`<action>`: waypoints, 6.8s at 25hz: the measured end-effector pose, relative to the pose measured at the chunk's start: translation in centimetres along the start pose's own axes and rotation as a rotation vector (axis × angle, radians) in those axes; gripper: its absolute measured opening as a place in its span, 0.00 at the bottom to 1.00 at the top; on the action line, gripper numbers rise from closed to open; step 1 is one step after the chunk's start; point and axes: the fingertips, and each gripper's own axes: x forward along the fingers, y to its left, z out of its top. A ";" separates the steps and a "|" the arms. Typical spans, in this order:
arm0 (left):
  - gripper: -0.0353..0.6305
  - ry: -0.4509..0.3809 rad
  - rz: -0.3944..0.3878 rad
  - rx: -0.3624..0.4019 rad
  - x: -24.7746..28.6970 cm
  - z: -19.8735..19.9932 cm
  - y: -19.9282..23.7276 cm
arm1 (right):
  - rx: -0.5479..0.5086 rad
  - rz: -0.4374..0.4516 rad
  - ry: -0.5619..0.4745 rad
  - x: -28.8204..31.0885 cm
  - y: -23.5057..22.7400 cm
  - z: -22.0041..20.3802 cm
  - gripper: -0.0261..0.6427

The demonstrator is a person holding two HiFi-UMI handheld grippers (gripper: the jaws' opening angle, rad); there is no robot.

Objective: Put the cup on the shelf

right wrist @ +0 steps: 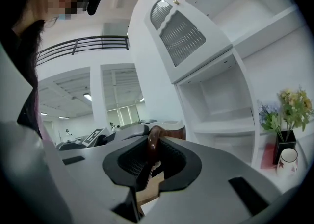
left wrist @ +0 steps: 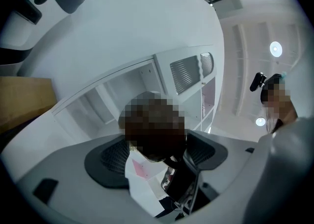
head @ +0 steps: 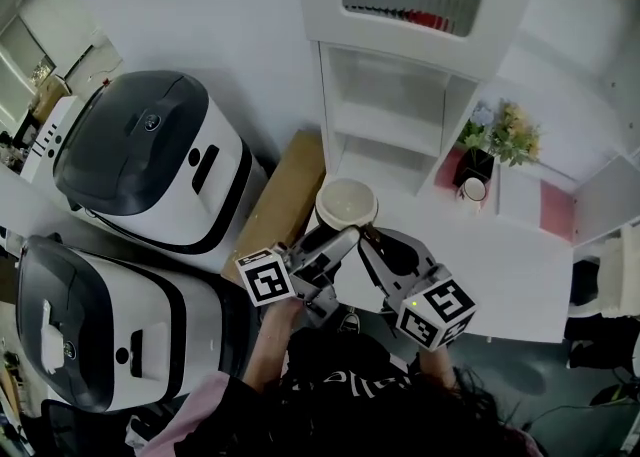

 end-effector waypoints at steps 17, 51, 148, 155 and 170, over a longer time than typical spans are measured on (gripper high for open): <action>0.59 0.143 -0.124 -0.069 5.5 4.0 2.9 | 0.028 -0.220 -0.036 4.0 -4.9 2.5 0.16; 0.60 0.318 -0.194 -0.297 15.2 6.5 10.8 | 0.149 -0.542 -0.111 9.9 -16.4 3.1 0.16; 0.55 0.143 0.177 0.336 -12.0 -8.0 -1.5 | 0.076 -0.140 0.082 -3.9 1.1 -12.4 0.16; 0.48 0.138 0.149 0.361 -19.5 -9.7 -5.1 | 0.062 -0.147 0.040 -5.7 8.9 -12.9 0.15; 0.35 0.145 0.102 0.340 -35.4 -16.6 -12.0 | 0.074 -0.144 0.044 -13.0 28.2 -18.6 0.15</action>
